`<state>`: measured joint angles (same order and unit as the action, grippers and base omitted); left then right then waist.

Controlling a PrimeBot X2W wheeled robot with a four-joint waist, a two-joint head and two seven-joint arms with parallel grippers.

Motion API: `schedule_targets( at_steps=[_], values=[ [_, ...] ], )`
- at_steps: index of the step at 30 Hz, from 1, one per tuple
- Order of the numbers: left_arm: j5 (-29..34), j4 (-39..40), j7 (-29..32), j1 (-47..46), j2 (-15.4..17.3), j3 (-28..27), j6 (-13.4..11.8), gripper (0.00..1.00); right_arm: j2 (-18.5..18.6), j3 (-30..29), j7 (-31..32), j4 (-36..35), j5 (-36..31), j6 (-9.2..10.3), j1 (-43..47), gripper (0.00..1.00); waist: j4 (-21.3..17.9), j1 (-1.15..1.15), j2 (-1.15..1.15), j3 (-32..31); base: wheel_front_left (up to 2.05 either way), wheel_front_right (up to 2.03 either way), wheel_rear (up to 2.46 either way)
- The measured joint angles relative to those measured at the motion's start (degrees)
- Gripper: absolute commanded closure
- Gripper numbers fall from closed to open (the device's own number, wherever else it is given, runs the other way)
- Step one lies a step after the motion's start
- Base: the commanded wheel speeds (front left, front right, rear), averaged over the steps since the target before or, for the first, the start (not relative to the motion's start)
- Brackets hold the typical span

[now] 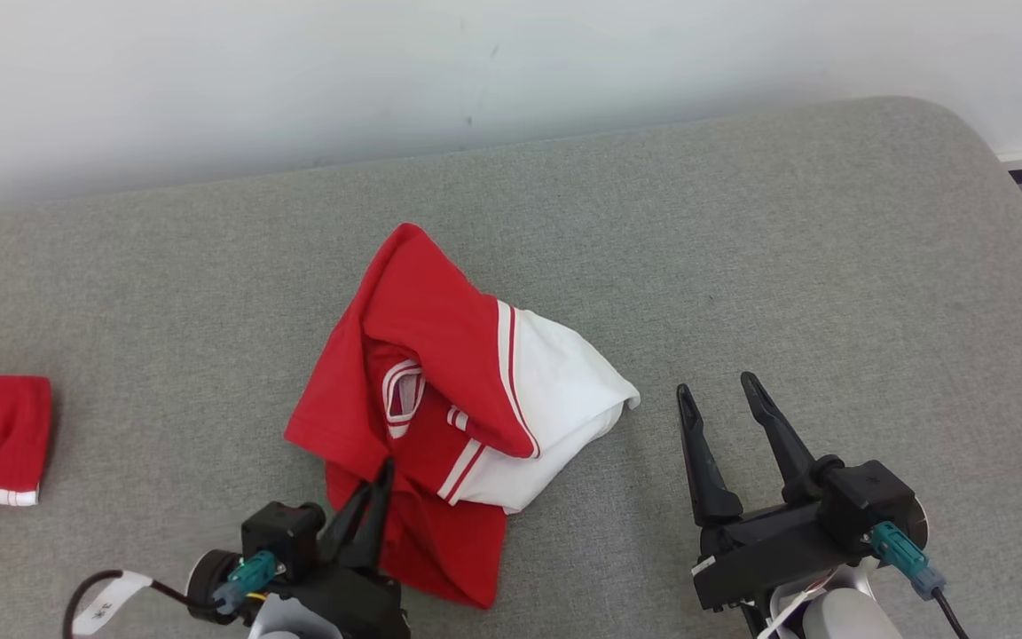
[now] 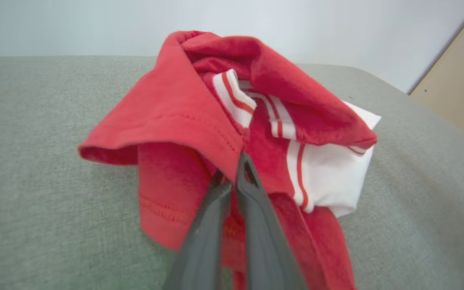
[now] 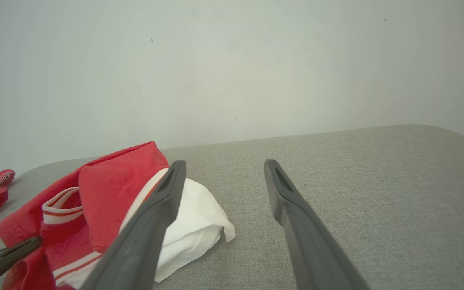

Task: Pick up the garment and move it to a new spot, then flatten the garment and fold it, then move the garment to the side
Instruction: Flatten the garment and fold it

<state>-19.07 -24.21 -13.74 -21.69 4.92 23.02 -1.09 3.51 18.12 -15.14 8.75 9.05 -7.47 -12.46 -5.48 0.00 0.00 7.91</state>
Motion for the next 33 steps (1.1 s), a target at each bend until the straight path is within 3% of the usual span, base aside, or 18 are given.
schedule_targets(
  at_steps=[6,11,18,26,32,33],
  values=[
    [-0.30,1.37,-0.71,-0.75,0.98,-2.08,-0.12,1.00,0.24,-0.86,0.00,0.01,0.01,0.00,0.43,0.00,0.70,0.00,0.00,-0.60,0.00,0.00,0.00],
    [-0.30,5.24,-0.78,-1.03,3.57,-3.56,-0.51,1.00,0.20,-0.51,0.00,0.19,0.08,0.00,0.79,0.00,1.69,0.00,0.00,-1.69,0.00,0.00,0.00],
    [-0.82,8.23,2.46,-3.13,8.47,-5.06,1.45,1.00,0.22,-0.22,0.00,0.43,0.15,0.00,1.14,0.00,2.50,0.00,0.00,-2.90,0.00,0.00,0.00],
    [-2.29,5.21,5.05,-7.93,13.34,-6.09,5.04,1.00,0.55,0.38,-0.01,0.69,0.52,0.00,0.69,0.00,1.26,0.00,0.00,-2.94,0.00,0.00,0.00],
    [-3.42,-1.77,4.49,-9.15,15.47,-6.70,6.05,1.00,0.51,0.31,-0.01,0.96,0.58,0.00,0.60,0.00,-0.68,0.00,0.00,-2.51,0.00,0.00,0.00],
    [-3.44,-2.77,4.14,-9.14,15.44,-6.62,6.05,0.84,0.51,0.24,0.00,0.98,0.58,0.00,0.60,0.00,-1.00,0.00,0.00,-2.48,0.00,0.00,0.00]
  ],
)
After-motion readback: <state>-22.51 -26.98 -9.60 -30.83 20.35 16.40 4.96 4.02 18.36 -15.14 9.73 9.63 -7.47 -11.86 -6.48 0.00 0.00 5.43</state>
